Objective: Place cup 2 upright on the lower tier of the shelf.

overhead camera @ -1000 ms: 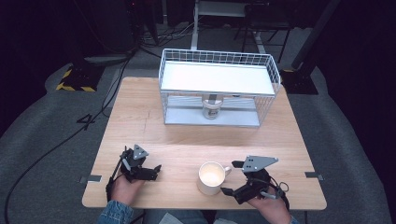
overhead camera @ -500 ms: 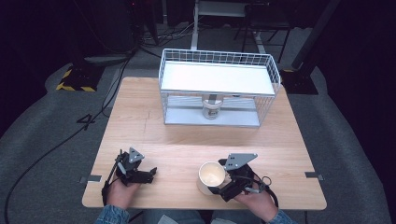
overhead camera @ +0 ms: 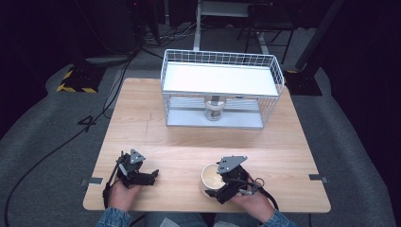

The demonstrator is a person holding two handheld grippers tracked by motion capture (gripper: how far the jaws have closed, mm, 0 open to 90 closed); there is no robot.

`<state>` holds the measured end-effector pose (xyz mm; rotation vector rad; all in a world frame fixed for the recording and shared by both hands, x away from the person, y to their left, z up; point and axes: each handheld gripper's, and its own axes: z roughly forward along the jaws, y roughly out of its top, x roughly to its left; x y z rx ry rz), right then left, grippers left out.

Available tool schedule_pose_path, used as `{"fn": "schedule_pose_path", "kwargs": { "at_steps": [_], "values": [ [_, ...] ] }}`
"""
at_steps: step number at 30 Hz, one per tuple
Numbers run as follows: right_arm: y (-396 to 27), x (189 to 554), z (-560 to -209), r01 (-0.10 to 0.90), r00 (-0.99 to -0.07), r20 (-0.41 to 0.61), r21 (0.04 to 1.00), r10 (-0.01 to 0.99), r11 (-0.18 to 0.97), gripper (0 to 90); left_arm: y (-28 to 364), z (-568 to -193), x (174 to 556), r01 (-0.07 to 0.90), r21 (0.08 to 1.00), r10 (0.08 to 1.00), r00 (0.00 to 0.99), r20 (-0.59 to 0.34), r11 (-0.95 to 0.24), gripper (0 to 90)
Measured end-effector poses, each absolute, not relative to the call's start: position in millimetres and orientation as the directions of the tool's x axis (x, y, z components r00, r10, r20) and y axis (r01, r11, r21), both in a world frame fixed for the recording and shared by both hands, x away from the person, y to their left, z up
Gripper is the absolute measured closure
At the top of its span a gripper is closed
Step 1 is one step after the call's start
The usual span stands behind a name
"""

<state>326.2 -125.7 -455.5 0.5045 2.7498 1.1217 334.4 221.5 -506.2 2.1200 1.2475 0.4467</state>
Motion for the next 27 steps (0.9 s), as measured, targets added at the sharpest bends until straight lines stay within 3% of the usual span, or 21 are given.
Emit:
{"fn": "schedule_pose_path", "kwargs": {
  "at_steps": [8, 27],
  "values": [
    [-122.6, 327.0, -459.7, 0.247, -0.942, 0.000, 0.675, 0.335, 0.695, 8.8, 221.7, -506.2, 334.7, 0.655, 0.667, 0.868, 0.496, -0.026, -0.355, 0.6],
    [-125.2, 327.4, -458.7, 0.268, -0.933, 0.008, 0.682, 0.360, 0.680, 9.3, 221.9, -506.2, 334.9, 0.656, 0.666, 0.867, 0.497, -0.028, -0.355, 0.4]
  ]
}}
